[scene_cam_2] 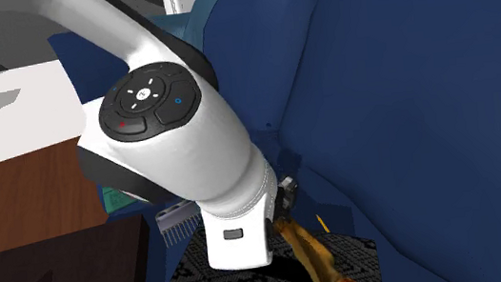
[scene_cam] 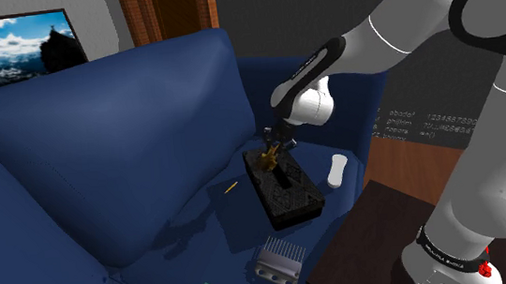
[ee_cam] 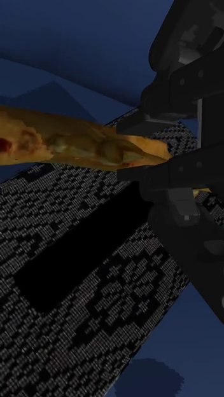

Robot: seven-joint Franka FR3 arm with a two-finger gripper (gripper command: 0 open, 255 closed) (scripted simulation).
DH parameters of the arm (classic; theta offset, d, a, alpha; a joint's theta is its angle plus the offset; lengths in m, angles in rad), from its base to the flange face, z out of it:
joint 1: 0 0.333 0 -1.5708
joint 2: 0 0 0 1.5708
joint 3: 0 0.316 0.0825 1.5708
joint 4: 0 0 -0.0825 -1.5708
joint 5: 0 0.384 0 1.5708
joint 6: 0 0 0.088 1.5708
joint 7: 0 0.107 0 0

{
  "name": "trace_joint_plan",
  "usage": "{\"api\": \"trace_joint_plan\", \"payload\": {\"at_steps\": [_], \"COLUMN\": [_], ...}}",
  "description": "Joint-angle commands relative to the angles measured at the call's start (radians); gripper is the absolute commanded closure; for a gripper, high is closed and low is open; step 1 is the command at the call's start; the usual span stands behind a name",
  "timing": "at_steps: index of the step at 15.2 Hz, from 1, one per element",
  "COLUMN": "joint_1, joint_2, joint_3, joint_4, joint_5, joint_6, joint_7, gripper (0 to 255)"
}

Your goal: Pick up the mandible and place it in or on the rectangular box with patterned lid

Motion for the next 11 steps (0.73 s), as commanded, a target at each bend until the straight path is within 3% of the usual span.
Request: {"api": "trace_joint_plan", "payload": {"at_steps": [1,8,11], "joint_1": [-0.002,-0.022,-0.023], "joint_2": [0.025,0.123,0.123], "joint_3": [0.006,0.048,0.049], "joint_4": [0.002,0.026,0.026], "joint_5": [0.041,0.202,0.202], "joint_6": [0.019,0.080,0.080], "joint_7": [-0.040,-0.194,-0.194], "gripper": [255,255,255]}}
